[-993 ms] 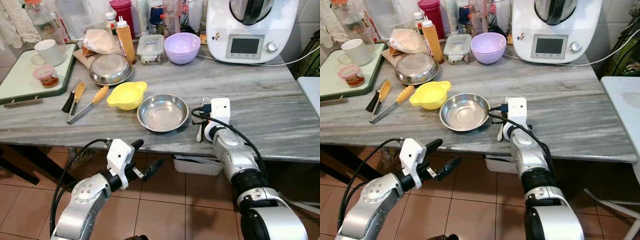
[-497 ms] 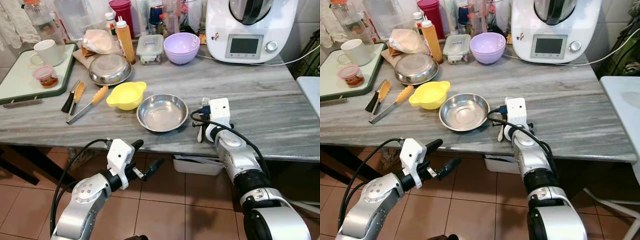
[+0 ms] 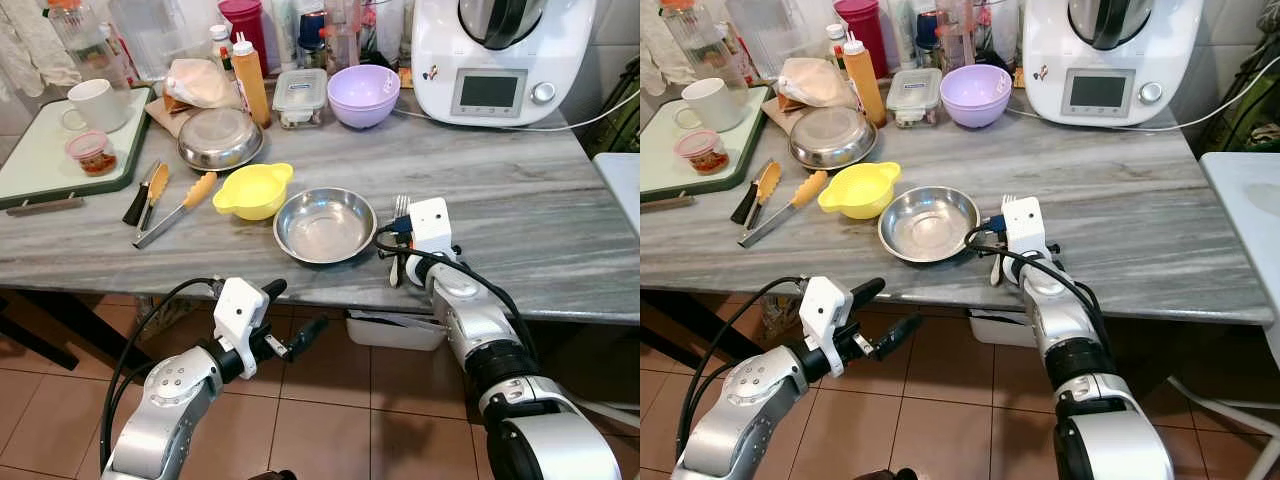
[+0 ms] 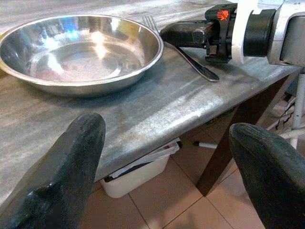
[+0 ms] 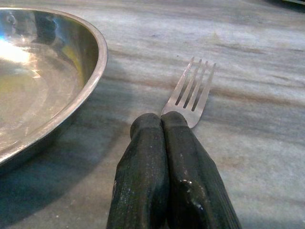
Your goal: Setting the table
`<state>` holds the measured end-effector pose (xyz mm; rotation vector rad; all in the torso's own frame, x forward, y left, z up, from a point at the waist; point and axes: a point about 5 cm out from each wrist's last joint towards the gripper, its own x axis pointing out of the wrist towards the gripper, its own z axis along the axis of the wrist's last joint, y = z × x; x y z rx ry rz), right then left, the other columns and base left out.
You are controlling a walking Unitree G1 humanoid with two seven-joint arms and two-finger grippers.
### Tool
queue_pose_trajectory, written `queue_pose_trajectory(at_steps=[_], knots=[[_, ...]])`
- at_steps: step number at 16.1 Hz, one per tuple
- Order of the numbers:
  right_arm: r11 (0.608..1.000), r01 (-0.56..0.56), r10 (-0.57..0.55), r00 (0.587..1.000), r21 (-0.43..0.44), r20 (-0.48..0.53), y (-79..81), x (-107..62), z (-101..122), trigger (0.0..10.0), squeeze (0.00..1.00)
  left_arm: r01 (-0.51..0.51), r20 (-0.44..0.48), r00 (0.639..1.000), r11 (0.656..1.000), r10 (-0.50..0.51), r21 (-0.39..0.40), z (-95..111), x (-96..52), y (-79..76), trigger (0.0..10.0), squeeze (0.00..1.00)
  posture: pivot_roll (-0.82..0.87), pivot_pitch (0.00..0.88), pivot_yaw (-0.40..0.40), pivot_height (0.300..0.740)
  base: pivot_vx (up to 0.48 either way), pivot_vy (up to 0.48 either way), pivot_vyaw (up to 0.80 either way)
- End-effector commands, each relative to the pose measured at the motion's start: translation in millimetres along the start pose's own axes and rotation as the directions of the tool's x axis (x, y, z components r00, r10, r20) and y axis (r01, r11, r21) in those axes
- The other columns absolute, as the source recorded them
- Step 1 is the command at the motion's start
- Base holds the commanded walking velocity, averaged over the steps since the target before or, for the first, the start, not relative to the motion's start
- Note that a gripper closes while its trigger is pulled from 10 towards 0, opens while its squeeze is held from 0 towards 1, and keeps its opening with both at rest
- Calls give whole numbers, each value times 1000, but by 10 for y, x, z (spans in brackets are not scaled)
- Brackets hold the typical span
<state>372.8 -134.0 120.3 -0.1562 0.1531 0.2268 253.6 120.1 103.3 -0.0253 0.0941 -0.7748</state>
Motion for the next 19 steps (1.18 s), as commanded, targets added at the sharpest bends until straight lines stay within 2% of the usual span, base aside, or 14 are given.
queue_pose_trajectory(at_steps=[1, 2, 4, 6, 8, 12, 13, 15, 17, 19], knots=[[1000, -5, 5, 999, -4, -41, 20, -34, -127, 4078, 0, -11, -16, 1000, 1000, 11, 15, 1, -28, 21, 10000, 0, 8, 122, 109, 740, 0, 0, 0], [1000, 12, -12, 1000, -22, -18, 1, -48, -112, 10000, 1000, -10, -15, 1000, 1000, 10, 16, 1, -25, 19, 10000, 0, 6, 122, 110, 740, 0, 0, 0], [999, 32, -31, 999, -43, 36, -14, -68, -55, 10000, 1000, -10, -15, 1000, 1000, 10, 16, 2, -23, 19, 10000, 0, 6, 122, 110, 740, 0, 0, 0], [997, 68, -62, 989, -40, 137, -41, -112, 51, 10000, 1000, -12, -13, 1000, 1000, 12, 16, 1, -21, 21, 10000, 0, 6, 122, 109, 740, 0, 0, 0], [996, 89, -83, 973, -19, 214, -57, -148, 140, 10000, 1000, -13, -10, 1000, 1000, 14, 18, 3, -21, 21, 10000, 0, 5, 122, 109, 740, 0, 0, 0], [990, 132, -104, 929, -56, 354, -52, -237, 355, 10000, 1000, -22, 0, 1000, 999, 22, 24, 10, -22, 21, 10000, 0, -3, 125, 107, 740, 0, 0, 0], [989, 131, -94, 918, -71, 386, -9, -323, 403, 10000, 1000, -33, 2, 999, 999, 33, 29, 9, -34, 32, 10000, 0, -1, 124, 99, 740, 0, 0, 0], [985, 148, -101, 914, -89, 394, 6, -428, 376, 10000, 1000, -55, 11, 998, 998, 55, 36, 12, -51, 49, 10000, 0, -5, 122, 94, 740, 0, 0, 0], [982, 185, -158, 910, -35, 383, -15, -643, 256, 10000, 1000, -80, 22, 997, 996, 80, 32, 4, -80, 68, 10000, 0, -14, 118, 86, 740, 0, 0, 0], [967, 252, -226, 906, -29, 359, -75, -793, 186, 10000, 1000, -103, 34, 994, 994, 102, 26, -3, -97, 75, 10000, 0, -30, 115, 80, 740, 0, 0, 0]])
